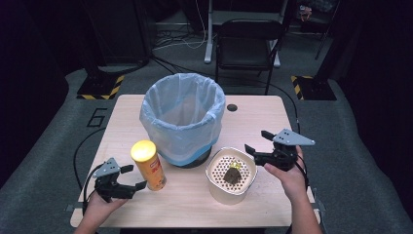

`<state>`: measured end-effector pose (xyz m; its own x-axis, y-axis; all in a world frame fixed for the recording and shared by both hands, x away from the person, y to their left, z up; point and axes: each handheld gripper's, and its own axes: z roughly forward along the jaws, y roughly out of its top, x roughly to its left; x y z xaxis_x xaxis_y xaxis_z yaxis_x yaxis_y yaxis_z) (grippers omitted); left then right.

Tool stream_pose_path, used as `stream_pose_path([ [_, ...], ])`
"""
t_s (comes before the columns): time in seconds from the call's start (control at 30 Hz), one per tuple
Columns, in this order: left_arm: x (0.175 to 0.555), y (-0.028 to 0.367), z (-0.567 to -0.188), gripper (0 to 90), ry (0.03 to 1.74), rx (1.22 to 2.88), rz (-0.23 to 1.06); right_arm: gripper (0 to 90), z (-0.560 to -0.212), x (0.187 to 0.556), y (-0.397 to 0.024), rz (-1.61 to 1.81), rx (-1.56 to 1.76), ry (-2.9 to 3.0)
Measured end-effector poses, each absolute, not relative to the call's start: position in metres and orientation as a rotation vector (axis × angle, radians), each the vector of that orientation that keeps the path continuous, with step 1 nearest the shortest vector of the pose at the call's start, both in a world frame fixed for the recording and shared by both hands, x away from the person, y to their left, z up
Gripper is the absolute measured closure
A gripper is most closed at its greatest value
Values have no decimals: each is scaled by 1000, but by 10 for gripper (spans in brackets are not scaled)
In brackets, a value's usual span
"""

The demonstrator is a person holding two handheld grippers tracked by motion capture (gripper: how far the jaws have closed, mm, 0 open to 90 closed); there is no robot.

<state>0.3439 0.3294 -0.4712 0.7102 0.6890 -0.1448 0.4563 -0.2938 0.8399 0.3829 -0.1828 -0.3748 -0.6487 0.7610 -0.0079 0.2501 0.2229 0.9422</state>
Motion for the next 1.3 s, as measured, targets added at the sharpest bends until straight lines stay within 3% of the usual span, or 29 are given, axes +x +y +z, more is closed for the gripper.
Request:
stream_pose_path([
  [0.83, 366, 303, -481, 126, 862, 1936, 322, 197, -381, 385, -188, 1437, 966, 2008],
  [1.3, 363, 299, -478, 230, 813, 1953, 378, 210, -384, 384, -193, 1429, 997, 1987],
])
